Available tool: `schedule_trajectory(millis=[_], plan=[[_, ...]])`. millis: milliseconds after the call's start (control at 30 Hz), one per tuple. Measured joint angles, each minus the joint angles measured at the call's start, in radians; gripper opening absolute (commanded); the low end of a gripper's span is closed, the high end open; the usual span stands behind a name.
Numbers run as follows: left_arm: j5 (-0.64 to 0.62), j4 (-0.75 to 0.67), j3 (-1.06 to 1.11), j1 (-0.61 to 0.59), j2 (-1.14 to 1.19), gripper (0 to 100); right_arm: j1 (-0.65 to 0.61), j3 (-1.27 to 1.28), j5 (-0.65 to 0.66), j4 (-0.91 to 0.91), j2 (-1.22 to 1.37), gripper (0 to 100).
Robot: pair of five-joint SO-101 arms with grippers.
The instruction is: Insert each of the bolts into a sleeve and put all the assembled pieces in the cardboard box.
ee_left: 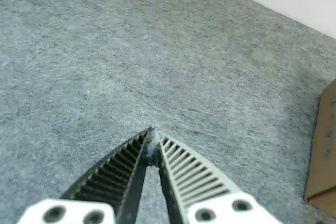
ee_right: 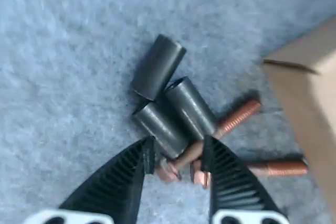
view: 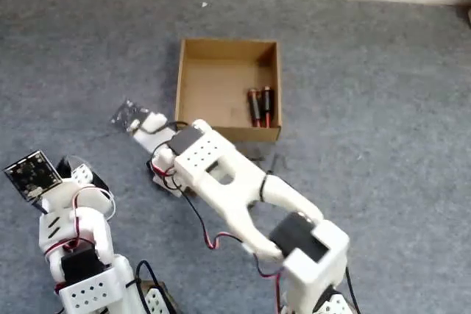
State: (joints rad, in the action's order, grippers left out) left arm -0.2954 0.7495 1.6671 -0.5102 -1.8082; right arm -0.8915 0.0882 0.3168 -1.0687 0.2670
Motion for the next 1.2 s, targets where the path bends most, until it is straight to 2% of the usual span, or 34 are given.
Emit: schedule_trajectory(millis=[300, 667, 733, 867, 1200], plan=[[0.000, -0.003, 0.000, 0.000, 0.000, 1, 0.005, -0.140, 0.081, 0.000, 0.146, 15.2], [0.000, -0.003, 0.000, 0.000, 0.000, 1, 0.006, -0.282, 0.087, 0.006, 0.324, 15.1], [0.000, -0.003, 0.000, 0.000, 0.000, 1, 0.006, -0.292, 0.089, 0.002, 0.333, 12.4], [0.000, -0.003, 0.000, 0.000, 0.000, 1, 0.018, -0.307, 0.091, 0.006, 0.347, 0.0], [0.000, -0.003, 0.000, 0.000, 0.000, 1, 0.052, -0.298, 0.180, -0.048, 0.292, 0.4]])
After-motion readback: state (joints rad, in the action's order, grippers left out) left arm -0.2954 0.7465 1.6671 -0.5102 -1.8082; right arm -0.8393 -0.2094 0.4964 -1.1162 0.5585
